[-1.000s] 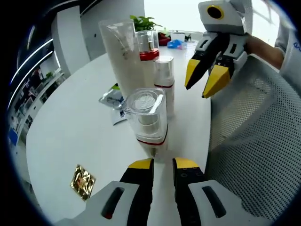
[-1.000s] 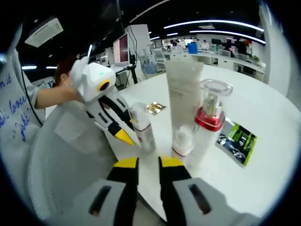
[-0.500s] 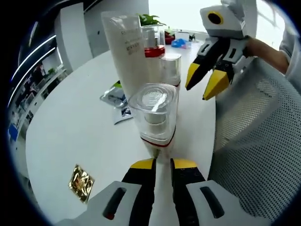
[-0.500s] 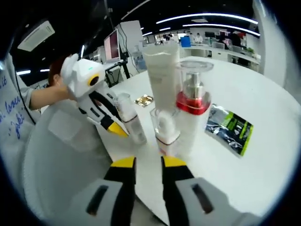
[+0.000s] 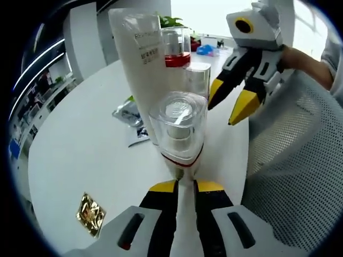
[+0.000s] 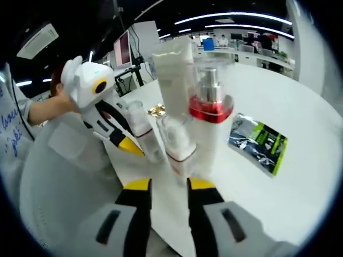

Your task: Arrange the skincare products in the storage area until every visible bottle or jar stands upright without overlapping.

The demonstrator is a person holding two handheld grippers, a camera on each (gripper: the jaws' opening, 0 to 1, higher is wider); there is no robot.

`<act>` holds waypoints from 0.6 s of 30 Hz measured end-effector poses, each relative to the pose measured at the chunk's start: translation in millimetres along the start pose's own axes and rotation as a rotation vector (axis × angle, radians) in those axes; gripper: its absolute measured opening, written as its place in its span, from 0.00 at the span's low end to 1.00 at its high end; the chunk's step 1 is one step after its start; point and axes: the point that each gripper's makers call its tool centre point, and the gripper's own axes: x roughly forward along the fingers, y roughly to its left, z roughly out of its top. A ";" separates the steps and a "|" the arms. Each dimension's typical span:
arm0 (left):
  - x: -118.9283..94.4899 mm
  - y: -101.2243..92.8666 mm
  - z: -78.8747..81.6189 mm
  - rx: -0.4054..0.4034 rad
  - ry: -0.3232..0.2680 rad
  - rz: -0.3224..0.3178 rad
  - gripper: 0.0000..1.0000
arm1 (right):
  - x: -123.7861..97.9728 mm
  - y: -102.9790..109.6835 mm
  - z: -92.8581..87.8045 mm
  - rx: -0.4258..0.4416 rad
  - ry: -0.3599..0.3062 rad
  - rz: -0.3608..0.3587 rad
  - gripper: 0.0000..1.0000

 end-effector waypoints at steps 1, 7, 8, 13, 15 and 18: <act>1.3 -0.7 0.8 0.000 0.001 -0.002 0.08 | 0.1 -2.1 0.5 -0.003 -0.001 -0.009 0.25; 6.7 -2.3 6.1 -0.013 -0.004 -0.002 0.07 | 2.2 -5.8 1.8 -0.005 0.001 -0.015 0.25; 7.7 -2.4 7.3 -0.016 -0.006 -0.002 0.07 | 2.6 -6.3 2.0 -0.006 0.001 -0.016 0.25; 11.1 -3.1 11.1 -0.031 -0.011 -0.002 0.07 | 4.3 -7.3 4.1 -0.001 -0.004 -0.013 0.24; 12.5 -3.4 12.6 -0.034 -0.014 -0.001 0.07 | 4.7 -8.0 5.1 0.000 -0.008 -0.014 0.24; 14.7 -4.3 15.0 -0.035 -0.015 -0.003 0.07 | 5.0 -10.0 5.3 0.002 -0.008 -0.019 0.23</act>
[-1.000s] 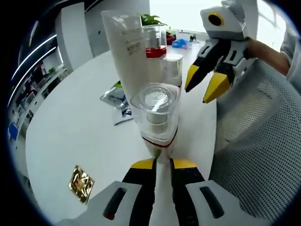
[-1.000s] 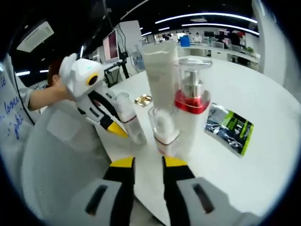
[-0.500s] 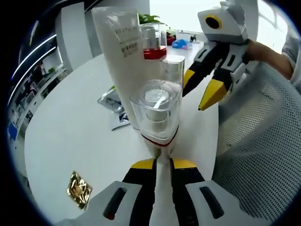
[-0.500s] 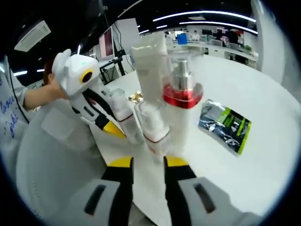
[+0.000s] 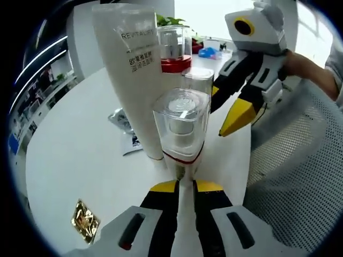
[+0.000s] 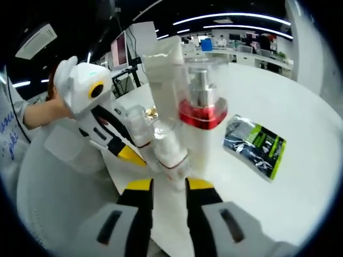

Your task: Arrange the skincare products in the storage area until every visible bottle or jar stands upright without overlapping.

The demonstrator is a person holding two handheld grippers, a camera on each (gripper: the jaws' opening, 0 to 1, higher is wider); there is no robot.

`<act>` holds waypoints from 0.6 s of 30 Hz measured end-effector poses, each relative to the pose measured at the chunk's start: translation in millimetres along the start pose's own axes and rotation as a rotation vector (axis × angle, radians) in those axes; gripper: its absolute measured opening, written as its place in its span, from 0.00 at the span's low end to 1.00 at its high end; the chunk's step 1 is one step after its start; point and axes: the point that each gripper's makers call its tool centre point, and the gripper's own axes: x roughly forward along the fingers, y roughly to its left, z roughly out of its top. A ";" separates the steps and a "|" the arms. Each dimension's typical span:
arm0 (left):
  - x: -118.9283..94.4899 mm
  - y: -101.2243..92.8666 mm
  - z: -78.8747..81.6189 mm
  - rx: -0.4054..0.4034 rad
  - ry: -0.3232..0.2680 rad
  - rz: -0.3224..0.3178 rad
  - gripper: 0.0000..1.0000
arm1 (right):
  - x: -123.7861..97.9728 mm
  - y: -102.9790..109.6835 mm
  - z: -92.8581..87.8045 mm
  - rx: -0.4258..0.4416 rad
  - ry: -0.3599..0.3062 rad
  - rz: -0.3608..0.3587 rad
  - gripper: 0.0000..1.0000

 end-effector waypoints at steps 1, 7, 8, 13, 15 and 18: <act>1.2 -0.1 1.3 -0.003 0.002 0.001 0.07 | 0.5 -0.3 -0.8 0.002 0.004 0.002 0.23; 4.5 -2.1 5.0 -0.011 -0.009 0.002 0.06 | 2.2 -1.8 -2.4 0.007 0.006 -0.002 0.22; 5.0 -2.2 5.4 -0.012 -0.009 0.001 0.06 | 2.2 -2.2 -2.5 0.006 0.007 -0.003 0.21; 6.9 -2.5 7.4 -0.019 -0.014 0.000 0.06 | 2.7 -4.7 -2.3 0.013 0.005 -0.008 0.20; 7.5 -2.6 7.5 -0.019 -0.012 -0.001 0.05 | 2.7 -5.0 -2.9 0.013 0.009 -0.005 0.20; 9.1 -2.4 8.9 -0.022 -0.015 -0.001 0.05 | 2.8 -5.3 -3.4 0.010 0.012 -0.004 0.19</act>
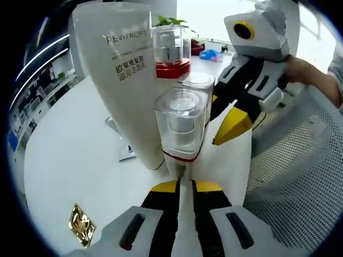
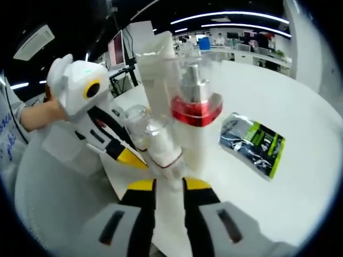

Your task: Arrange the skincare products in the storage area until every visible bottle or jar stands upright without overlapping.

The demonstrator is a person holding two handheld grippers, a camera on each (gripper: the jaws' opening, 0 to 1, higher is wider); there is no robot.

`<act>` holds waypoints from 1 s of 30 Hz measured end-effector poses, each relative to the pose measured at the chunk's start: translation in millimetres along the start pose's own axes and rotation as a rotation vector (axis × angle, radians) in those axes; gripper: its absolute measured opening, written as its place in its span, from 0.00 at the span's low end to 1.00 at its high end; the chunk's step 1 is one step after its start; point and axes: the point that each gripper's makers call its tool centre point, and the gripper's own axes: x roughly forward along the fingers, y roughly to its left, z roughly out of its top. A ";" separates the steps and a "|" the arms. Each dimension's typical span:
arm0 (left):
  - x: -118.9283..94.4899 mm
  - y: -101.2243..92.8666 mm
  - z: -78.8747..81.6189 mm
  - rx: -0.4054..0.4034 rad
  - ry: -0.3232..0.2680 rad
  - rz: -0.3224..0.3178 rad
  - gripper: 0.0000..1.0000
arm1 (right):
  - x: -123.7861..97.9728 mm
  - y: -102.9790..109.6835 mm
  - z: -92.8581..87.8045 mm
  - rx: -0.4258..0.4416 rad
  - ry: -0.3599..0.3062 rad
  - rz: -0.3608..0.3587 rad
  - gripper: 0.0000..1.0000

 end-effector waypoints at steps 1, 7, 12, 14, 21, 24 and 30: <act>0.4 -0.1 0.4 0.000 -0.001 0.000 0.05 | 0.1 -0.3 -0.2 0.000 0.001 0.000 0.19; 2.6 -0.7 2.8 0.009 -0.004 0.000 0.05 | 0.8 -1.7 -1.2 0.001 0.007 0.001 0.18; 3.6 0.1 3.8 0.004 -0.006 0.003 0.05 | 0.7 -3.1 -1.1 0.003 0.007 0.001 0.17; 4.2 -0.1 4.1 0.002 -0.006 0.003 0.05 | 0.6 -4.2 -1.1 0.001 0.007 -0.002 0.17; 6.6 -0.2 3.6 0.000 -0.004 0.008 0.05 | 0.4 -6.3 -0.3 0.007 0.004 -0.009 0.15; 6.7 0.0 3.6 0.002 -0.003 0.010 0.04 | 0.6 -6.9 -0.1 0.006 0.005 -0.012 0.14; 6.5 -0.9 3.0 0.003 -0.002 0.010 0.05 | 1.6 -6.5 -1.7 0.004 0.015 -0.014 0.15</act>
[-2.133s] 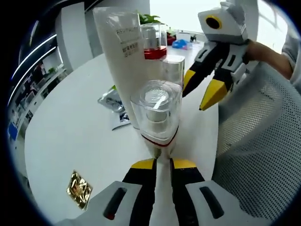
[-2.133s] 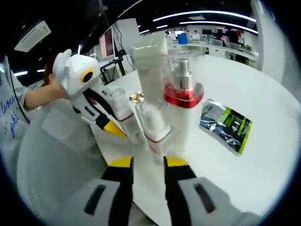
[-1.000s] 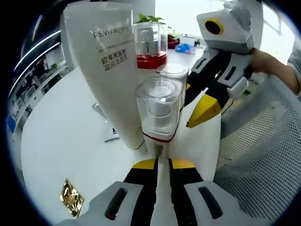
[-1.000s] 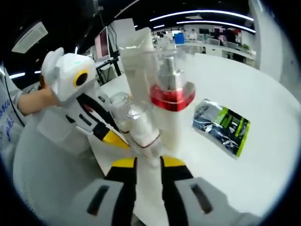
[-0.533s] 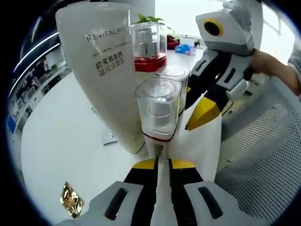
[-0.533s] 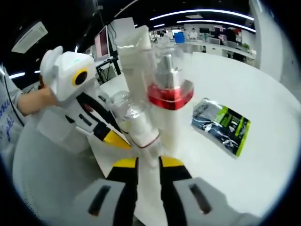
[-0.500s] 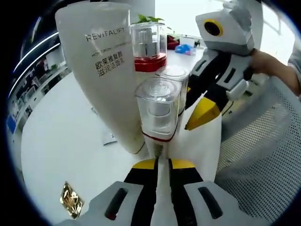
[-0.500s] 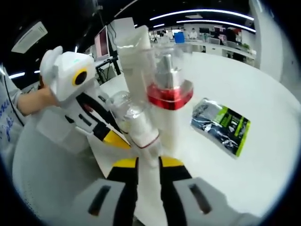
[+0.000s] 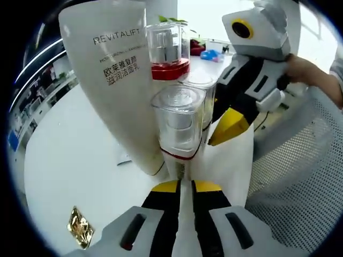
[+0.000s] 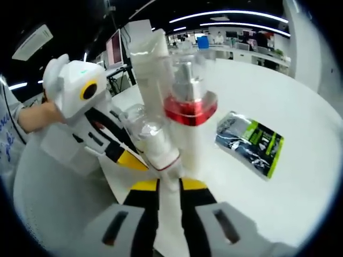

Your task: Arrange the skincare products in the storage area until every visible bottle or jar stands upright without overlapping.

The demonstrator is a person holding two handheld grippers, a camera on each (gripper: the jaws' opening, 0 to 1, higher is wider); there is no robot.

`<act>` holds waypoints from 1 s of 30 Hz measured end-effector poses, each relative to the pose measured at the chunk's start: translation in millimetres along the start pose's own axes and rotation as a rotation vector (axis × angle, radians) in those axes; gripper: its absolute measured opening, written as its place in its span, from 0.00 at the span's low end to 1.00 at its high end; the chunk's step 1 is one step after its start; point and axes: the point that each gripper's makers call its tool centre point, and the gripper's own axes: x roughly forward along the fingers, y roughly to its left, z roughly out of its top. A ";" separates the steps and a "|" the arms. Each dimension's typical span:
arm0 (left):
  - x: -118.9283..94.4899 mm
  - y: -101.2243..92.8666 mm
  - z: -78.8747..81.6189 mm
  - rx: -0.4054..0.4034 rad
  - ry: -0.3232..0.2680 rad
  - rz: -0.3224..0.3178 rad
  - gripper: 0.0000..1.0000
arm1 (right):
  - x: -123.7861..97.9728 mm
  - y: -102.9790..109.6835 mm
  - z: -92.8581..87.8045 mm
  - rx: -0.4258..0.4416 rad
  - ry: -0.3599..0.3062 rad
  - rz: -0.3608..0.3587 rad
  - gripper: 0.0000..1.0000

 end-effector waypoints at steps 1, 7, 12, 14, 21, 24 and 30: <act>-0.2 0.0 -0.1 -0.002 0.001 0.000 0.05 | 0.1 0.3 -0.4 0.000 0.002 0.000 0.15; -5.5 3.3 0.5 -0.001 -0.004 0.011 0.05 | -3.1 2.2 -1.8 -0.002 0.008 -0.003 0.16; -11.6 4.3 2.8 0.000 -0.018 0.021 0.06 | -7.7 3.0 1.3 -0.007 0.001 -0.011 0.16; -14.3 4.7 3.0 0.006 -0.020 0.024 0.07 | -9.6 4.1 3.6 -0.011 -0.004 -0.011 0.17; -27.5 8.8 5.6 0.004 -0.041 0.054 0.11 | -14.5 7.3 9.6 -0.007 -0.017 -0.015 0.21; -32.1 9.7 6.4 0.007 -0.048 0.067 0.16 | -17.3 8.8 12.1 -0.009 -0.022 -0.018 0.23; -41.4 11.3 9.2 -0.005 -0.065 0.086 0.20 | -23.5 8.0 15.0 -0.019 -0.025 -0.046 0.29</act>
